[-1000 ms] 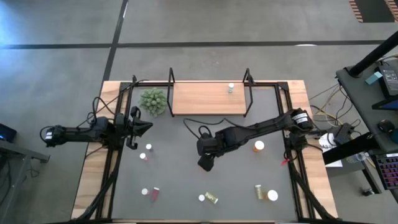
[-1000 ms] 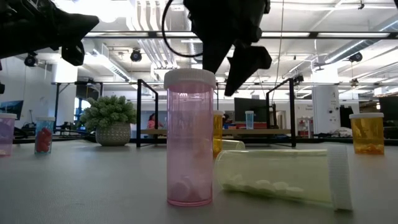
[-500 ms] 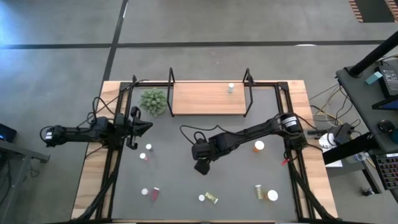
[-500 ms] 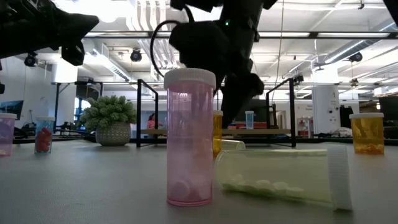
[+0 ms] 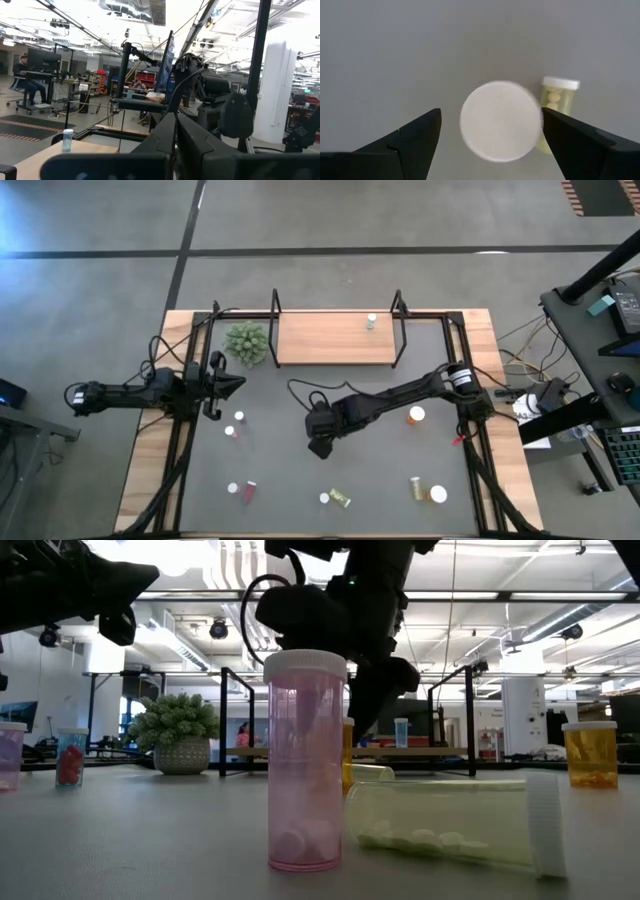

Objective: Pick and place medicine bottles onto shelf by color
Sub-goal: Put the top left orange pill bottle on the shelf

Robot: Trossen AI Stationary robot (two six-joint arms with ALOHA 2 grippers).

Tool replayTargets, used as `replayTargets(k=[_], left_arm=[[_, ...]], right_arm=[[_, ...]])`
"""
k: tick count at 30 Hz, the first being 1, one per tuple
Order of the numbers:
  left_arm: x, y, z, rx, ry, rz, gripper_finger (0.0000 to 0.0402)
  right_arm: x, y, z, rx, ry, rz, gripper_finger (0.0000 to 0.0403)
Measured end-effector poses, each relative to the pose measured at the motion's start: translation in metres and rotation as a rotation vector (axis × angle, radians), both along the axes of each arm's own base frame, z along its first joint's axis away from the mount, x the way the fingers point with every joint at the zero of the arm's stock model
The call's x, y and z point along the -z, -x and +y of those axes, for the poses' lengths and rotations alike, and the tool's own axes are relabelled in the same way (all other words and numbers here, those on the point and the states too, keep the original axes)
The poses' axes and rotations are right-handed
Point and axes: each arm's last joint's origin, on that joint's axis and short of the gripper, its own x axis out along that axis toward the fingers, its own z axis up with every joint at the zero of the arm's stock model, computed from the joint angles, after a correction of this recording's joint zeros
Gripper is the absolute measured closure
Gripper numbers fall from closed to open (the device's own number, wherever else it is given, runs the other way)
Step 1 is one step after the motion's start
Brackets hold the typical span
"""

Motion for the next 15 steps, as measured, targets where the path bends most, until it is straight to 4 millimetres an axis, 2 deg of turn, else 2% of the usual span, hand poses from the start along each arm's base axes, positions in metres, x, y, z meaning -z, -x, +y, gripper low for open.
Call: replayTargets(k=[11,15], left_arm=[[0.0000,0.0000,0.0000,0.000,0.000,0.000,0.0402],[0.0000,0.0000,0.0000,0.000,0.000,0.000,0.0402]], right_arm=[[0.0015,0.0009,-0.0073,0.049,-0.002,0.017,0.0077],[0.0015,0.0010,-0.0074,0.049,-0.002,0.018,0.0094]])
